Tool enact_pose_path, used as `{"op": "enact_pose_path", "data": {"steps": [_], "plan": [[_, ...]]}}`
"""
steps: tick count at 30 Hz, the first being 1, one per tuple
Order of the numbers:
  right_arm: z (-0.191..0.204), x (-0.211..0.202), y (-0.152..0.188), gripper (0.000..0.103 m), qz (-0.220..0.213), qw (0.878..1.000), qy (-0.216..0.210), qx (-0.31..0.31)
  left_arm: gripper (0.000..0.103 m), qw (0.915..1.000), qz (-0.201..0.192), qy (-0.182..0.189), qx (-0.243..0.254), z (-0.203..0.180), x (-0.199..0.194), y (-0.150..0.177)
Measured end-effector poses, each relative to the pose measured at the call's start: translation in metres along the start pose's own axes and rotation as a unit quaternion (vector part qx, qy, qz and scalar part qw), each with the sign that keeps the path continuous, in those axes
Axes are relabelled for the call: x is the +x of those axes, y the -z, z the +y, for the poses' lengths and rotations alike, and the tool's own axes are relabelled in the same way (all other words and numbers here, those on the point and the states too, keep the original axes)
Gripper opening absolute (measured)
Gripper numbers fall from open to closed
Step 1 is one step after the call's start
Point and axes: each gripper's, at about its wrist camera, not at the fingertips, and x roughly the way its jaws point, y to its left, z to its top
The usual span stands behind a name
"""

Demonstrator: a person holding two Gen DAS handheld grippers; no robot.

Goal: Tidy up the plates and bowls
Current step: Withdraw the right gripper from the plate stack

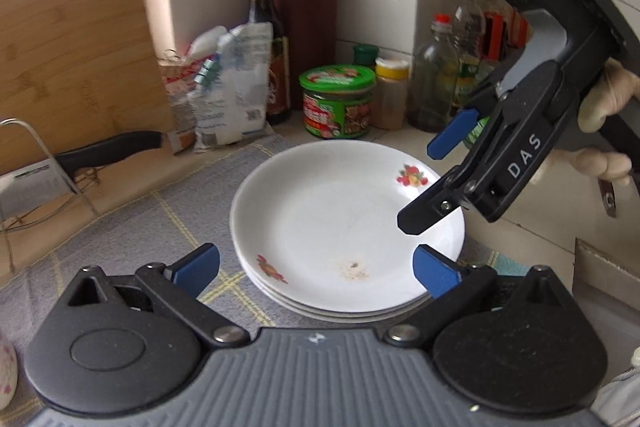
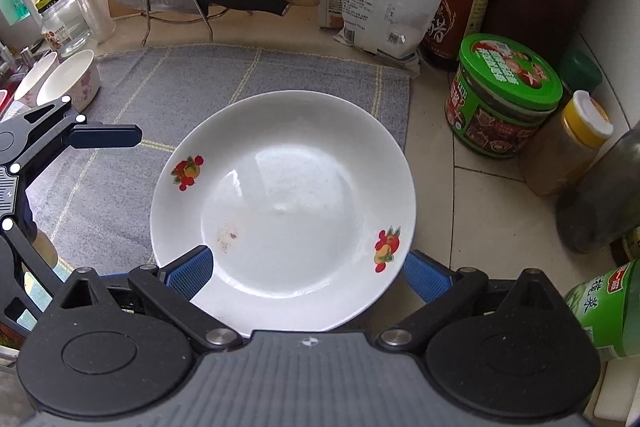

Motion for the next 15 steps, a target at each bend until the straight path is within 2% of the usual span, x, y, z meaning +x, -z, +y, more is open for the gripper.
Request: {"op": "enact_pose_path", "data": {"steps": [4, 8, 12, 15], "plan": [[0.008, -0.004, -0.007, 0.103, -0.034, 0.999, 0.016, -0.015, 0.102, 0.9985, -0.019, -0.038, -0.036, 0.007, -0.02, 0.003], [0.025, -0.003, -0.016, 0.103, -0.062, 0.997, 0.012, -0.038, 0.102, 0.9944, -0.025, -0.073, -0.072, 0.013, -0.04, 0.01], [0.052, -0.001, -0.022, 0.103, -0.088, 0.995, 0.001, -0.043, 0.102, 0.9902, -0.034, -0.101, -0.09, 0.018, -0.066, 0.023], [0.081, -0.003, -0.024, 0.103, -0.114, 0.992, 0.012, -0.053, 0.102, 0.9874, -0.039, -0.116, -0.1, 0.025, -0.087, 0.039]]}}
